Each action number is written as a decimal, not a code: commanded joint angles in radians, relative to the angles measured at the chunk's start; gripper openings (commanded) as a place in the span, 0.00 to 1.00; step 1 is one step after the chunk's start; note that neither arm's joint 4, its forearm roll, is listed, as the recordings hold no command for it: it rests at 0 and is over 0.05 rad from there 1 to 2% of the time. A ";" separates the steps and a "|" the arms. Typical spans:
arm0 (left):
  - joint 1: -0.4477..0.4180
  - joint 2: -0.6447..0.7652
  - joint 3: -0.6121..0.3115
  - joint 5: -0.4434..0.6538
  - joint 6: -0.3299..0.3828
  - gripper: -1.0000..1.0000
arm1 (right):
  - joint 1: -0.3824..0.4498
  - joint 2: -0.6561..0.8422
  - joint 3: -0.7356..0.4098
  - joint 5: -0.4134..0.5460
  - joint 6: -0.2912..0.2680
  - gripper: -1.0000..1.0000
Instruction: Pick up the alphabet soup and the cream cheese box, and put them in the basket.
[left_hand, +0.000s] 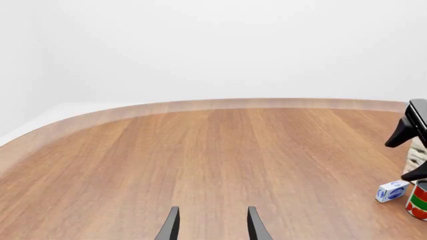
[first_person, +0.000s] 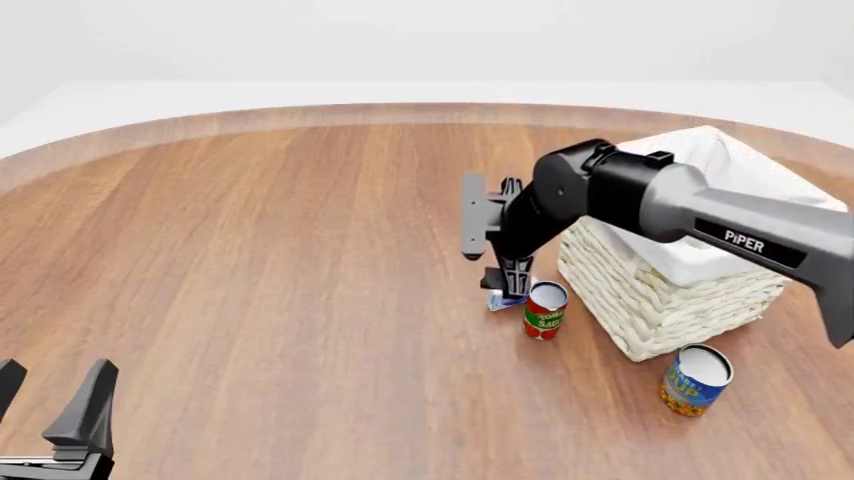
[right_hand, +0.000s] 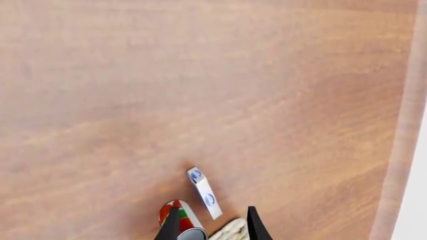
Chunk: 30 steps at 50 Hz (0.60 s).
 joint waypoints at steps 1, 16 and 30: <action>0.000 0.005 -0.003 -0.001 0.000 1.00 | 0.005 0.008 0.007 -0.006 -0.003 1.00; 0.000 0.005 -0.003 -0.001 0.000 1.00 | 0.004 0.009 0.046 -0.036 -0.003 1.00; 0.000 0.005 -0.003 -0.001 0.000 1.00 | -0.024 0.050 0.029 -0.048 -0.011 1.00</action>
